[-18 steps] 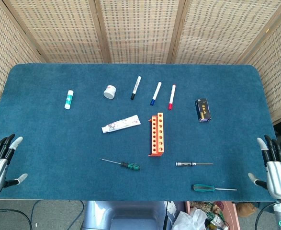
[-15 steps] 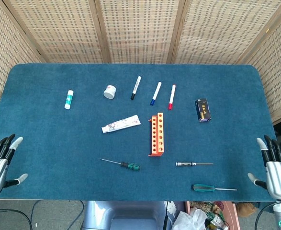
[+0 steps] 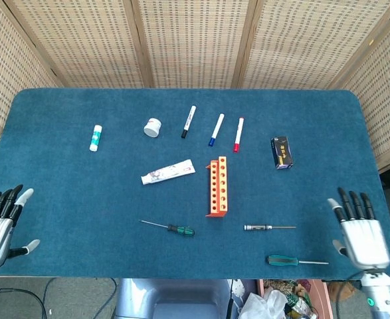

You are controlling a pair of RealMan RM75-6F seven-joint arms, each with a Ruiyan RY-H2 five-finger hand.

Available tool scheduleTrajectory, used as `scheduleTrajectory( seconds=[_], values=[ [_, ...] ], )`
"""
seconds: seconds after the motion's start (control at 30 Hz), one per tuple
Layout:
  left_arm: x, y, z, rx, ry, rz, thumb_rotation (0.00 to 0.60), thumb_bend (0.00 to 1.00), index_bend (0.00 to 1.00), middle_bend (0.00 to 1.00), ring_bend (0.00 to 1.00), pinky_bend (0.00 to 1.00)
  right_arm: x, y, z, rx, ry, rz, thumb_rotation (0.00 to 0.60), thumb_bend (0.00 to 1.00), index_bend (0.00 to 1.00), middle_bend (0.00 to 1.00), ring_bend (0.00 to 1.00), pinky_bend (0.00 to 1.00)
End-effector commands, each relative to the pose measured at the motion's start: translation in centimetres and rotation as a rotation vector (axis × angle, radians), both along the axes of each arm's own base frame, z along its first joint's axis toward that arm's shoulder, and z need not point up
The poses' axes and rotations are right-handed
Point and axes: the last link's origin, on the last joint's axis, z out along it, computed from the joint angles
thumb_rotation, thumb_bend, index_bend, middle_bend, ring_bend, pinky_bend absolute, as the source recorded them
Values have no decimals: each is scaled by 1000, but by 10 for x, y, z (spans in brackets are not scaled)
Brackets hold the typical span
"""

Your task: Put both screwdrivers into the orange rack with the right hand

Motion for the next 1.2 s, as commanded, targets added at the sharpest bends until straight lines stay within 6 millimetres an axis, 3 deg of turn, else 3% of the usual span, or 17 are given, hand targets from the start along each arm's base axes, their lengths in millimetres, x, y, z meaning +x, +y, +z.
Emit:
scheduleTrajectory(
  seconds=[0.03, 0.23, 0.6, 0.9, 1.2],
  values=[
    [0, 2, -1, -1, 1, 6, 600, 0, 0, 0, 0, 0, 22, -26, -37, 126, 205, 108, 600, 0, 204, 0, 0, 0],
    [-3, 5, 0, -3, 0, 20, 600, 0, 0, 0, 0, 0, 38, -49, -74, 246, 233, 90, 600, 0, 274, 0, 0, 0],
    [-5, 8, 4, -6, -15, 33, 600, 0, 0, 0, 0, 0, 70, -70, -128, 406, 150, 83, 600, 14, 378, 0, 0, 0],
    [-7, 10, 5, -9, -21, 39, 600, 0, 0, 0, 0, 0, 92, -78, -149, 427, 56, 74, 600, 96, 415, 0, 0, 0],
    [-7, 10, 5, -10, -22, 41, 600, 0, 0, 0, 0, 0, 97, -84, -165, 430, 33, 37, 600, 212, 443, 0, 0, 0]
  ],
)
